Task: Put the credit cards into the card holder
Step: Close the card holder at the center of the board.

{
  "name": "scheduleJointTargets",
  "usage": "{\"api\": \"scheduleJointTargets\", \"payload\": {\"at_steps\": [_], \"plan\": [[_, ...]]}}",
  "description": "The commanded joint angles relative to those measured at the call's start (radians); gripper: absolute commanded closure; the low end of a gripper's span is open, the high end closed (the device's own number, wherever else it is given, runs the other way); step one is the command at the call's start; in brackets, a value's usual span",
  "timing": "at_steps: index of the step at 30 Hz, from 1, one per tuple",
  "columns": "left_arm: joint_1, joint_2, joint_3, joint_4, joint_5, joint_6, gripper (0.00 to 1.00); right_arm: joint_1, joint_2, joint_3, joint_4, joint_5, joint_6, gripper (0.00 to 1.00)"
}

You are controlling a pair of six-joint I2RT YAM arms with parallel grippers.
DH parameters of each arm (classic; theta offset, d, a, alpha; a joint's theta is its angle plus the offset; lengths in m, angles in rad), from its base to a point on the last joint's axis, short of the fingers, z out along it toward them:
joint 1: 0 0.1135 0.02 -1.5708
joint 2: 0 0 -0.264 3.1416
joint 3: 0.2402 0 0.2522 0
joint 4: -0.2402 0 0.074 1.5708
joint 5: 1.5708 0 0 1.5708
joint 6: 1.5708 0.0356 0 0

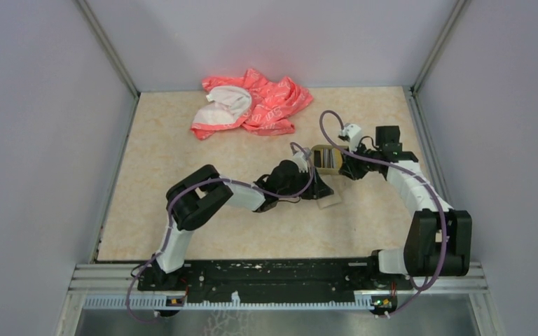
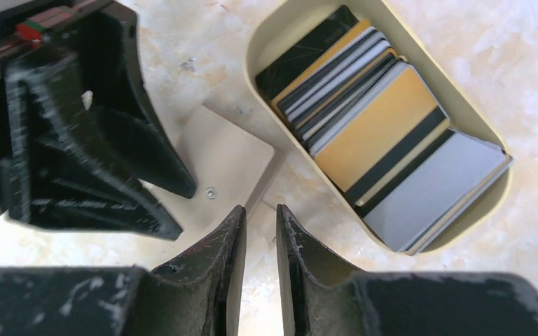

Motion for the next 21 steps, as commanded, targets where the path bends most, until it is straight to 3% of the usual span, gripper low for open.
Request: {"api": "scheduleJointTargets", "payload": {"at_steps": [1, 6, 10, 18, 21], "plan": [[0.006, 0.034, 0.011, 0.011, -0.008, 0.002, 0.58, -0.014, -0.045, 0.053, -0.061, -0.166, -0.083, 0.78], [0.015, 0.030, -0.023, 0.052, -0.015, -0.026, 0.70, -0.012, 0.038, 0.063, -0.165, -0.236, -0.184, 0.87], [0.014, 0.035, -0.024, 0.059, -0.016, -0.033, 0.76, 0.007, 0.141, 0.116, -0.248, -0.202, -0.206, 0.95], [0.015, 0.058, -0.025, 0.040, -0.049, -0.050, 0.97, 0.044, 0.173, 0.165, -0.271, -0.064, -0.172, 0.93], [0.015, 0.067, -0.020, 0.021, -0.057, -0.047, 1.00, 0.045, 0.120, 0.172, -0.255, -0.003, -0.137, 0.80]]}}
